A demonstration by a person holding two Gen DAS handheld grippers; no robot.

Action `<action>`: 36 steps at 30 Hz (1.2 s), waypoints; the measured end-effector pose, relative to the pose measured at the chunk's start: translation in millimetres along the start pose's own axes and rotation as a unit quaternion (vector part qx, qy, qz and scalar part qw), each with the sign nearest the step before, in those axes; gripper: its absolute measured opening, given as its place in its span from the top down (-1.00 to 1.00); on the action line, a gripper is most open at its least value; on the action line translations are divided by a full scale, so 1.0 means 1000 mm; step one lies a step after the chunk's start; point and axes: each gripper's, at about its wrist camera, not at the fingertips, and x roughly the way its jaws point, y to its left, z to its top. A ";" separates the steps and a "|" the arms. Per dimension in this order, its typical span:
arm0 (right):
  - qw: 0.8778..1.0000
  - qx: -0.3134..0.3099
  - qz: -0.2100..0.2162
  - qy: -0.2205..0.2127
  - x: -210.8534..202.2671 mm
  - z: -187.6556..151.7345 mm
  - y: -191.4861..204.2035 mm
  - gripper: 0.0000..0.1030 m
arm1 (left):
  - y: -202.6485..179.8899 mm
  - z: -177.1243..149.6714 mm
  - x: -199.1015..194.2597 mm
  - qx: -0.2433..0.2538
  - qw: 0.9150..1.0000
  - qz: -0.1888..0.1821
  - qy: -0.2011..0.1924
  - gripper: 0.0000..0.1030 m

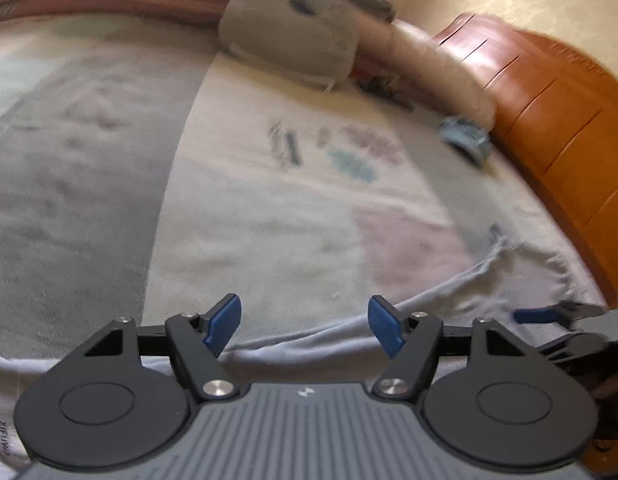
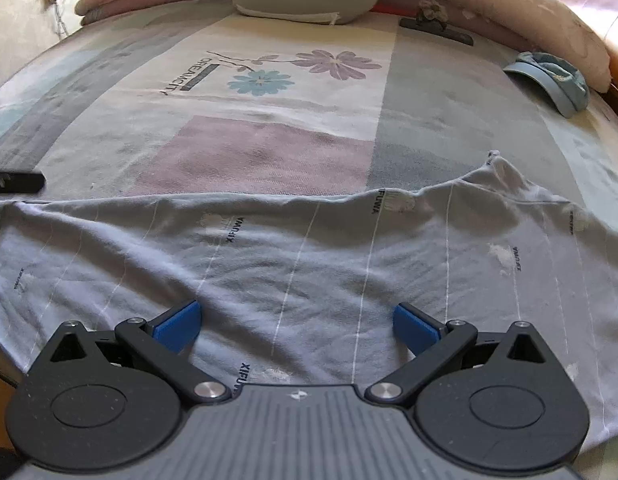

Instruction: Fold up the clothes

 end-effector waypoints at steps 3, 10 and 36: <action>1.000 -0.011 0.009 -0.001 0.001 0.001 -0.002 -1.00 | -0.006 -0.009 -0.003 -0.010 1.000 -0.006 0.012 -0.39; 0.999 -0.034 0.030 -0.020 0.002 -0.003 -0.006 -1.00 | -0.011 -0.045 -0.009 -0.041 0.998 0.040 0.028 -0.44; 0.991 -0.080 0.066 -0.088 -0.001 -0.020 -0.013 -1.00 | -0.062 -0.081 -0.014 0.030 0.996 0.078 0.037 -0.49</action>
